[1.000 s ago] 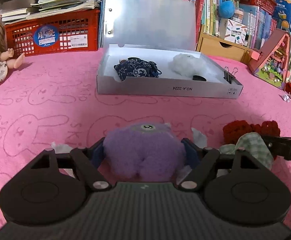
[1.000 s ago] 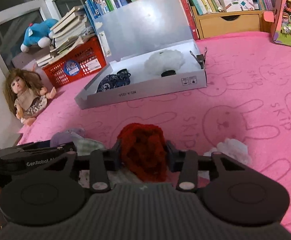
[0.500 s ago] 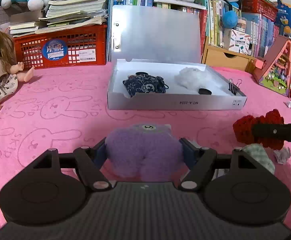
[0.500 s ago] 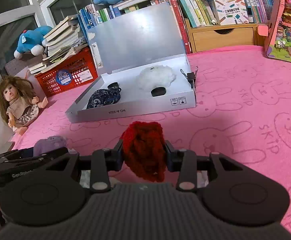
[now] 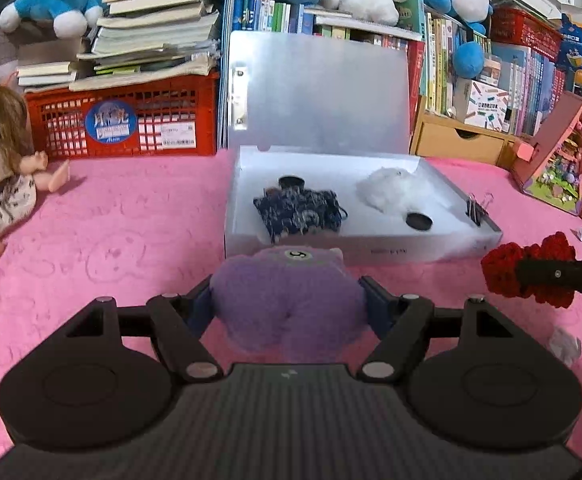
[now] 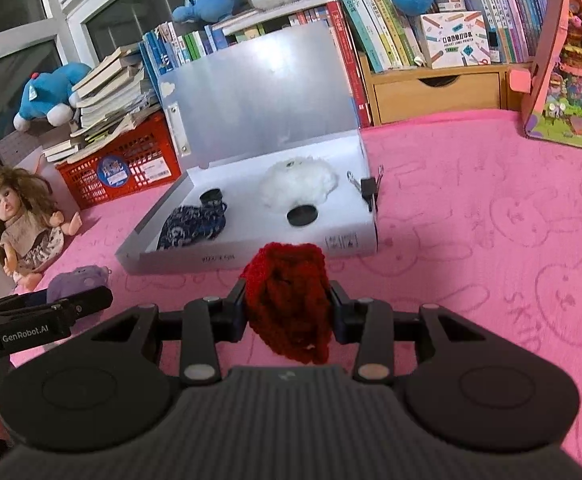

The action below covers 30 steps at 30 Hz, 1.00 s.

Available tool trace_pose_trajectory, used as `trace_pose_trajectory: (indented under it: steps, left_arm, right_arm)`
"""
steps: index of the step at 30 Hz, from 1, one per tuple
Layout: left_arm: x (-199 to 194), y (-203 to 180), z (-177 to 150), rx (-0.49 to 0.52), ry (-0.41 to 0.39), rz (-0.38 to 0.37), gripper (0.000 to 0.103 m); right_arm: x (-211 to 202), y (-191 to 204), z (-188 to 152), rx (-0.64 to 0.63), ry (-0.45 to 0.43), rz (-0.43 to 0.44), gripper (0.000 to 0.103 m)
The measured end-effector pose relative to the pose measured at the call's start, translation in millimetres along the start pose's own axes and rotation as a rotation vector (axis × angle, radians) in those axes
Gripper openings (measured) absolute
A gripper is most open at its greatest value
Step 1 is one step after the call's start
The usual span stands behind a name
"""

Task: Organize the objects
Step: 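Carry the purple plush and red knit item over the white box with both grippers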

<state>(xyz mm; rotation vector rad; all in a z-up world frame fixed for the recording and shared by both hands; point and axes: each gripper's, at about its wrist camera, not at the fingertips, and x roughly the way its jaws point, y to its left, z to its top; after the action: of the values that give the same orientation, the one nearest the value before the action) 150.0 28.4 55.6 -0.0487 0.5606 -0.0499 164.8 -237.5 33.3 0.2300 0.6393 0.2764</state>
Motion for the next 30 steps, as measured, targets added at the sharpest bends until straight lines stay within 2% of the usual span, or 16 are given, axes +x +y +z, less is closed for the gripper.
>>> trace_pose_trajectory:
  steps: [6, 17, 30]
  left_arm:
    - [12, -4, 18, 0.023, -0.009, 0.026, 0.078]
    - [41, -3, 48, -0.006, 0.002, 0.007, 0.078]
    - [96, 13, 79, -0.066, 0.054, 0.009, 0.078]
  right_arm:
    - [6, -4, 17, 0.011, -0.01, 0.003, 0.044]
    - [32, -4, 50, -0.007, 0.002, -0.013, 0.044]
    - [67, -23, 87, 0.025, 0.022, -0.051, 0.044]
